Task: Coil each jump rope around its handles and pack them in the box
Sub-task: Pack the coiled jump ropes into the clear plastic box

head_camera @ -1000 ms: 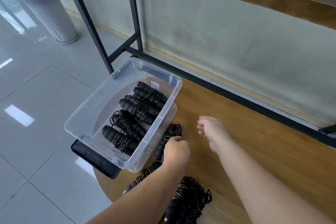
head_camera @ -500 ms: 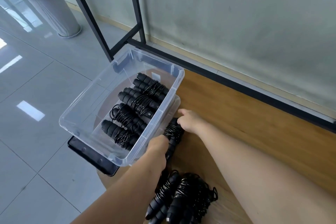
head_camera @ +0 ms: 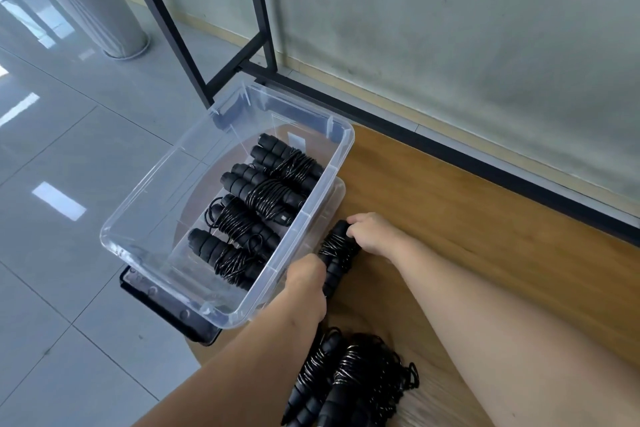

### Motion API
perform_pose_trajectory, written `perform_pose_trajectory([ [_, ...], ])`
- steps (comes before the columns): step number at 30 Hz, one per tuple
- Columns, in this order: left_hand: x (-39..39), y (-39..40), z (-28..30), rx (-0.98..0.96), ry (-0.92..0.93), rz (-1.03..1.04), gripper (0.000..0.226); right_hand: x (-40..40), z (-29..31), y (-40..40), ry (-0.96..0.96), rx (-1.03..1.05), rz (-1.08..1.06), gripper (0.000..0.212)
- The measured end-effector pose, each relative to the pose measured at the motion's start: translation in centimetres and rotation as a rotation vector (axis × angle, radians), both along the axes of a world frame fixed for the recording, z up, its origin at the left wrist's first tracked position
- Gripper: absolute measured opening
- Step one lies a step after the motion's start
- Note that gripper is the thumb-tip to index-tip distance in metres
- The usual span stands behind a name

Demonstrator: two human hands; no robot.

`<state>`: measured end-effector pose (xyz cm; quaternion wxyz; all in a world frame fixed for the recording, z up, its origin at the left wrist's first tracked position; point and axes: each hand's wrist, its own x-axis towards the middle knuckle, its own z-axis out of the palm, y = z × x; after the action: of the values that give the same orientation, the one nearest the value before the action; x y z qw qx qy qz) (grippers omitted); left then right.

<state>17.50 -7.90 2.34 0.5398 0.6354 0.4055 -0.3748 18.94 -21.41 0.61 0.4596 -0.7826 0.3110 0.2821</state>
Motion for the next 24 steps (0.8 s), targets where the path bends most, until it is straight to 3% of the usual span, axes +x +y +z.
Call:
perform_pose_trajectory([
  [3, -0.3, -0.7, 1.3, 0.015, 0.017, 0.035, 0.011, -0.7, 0.5, -1.5, -0.039, 0.028, -0.108, 0.041],
  [7, -1.1, -2.4, 3.2, -0.026, -0.005, -0.026, 0.007, -2.2, 2.0, -3.5, -0.073, 0.053, -0.244, 0.039],
  [9, -1.5, -3.4, 4.4, -0.03, -0.092, -0.098, 0.014, -3.4, 3.1, -4.6, -0.096, 0.06, -0.316, 0.042],
  [13, -2.9, -4.5, 8.0, 0.013, -0.191, -0.157, 0.05, -6.7, 6.9, -6.4, -0.2, 0.116, -0.464, 0.037],
  [15, -3.6, -4.6, 10.2, 0.008, -0.337, -0.319, 0.065, -8.2, 9.2, -6.7, -0.274, 0.15, -0.545, 0.039],
  [19, -3.0, -3.1, 15.2, -0.008, -0.648, -0.466, 0.069, -9.3, 14.8, -4.2, -0.447, 0.232, -0.667, 0.045],
  [24, 1.9, 2.3, 19.9, 0.103, -0.782, -0.514, 0.066, -7.7, 20.0, 2.3, -0.561, 0.347, -0.588, 0.053],
])
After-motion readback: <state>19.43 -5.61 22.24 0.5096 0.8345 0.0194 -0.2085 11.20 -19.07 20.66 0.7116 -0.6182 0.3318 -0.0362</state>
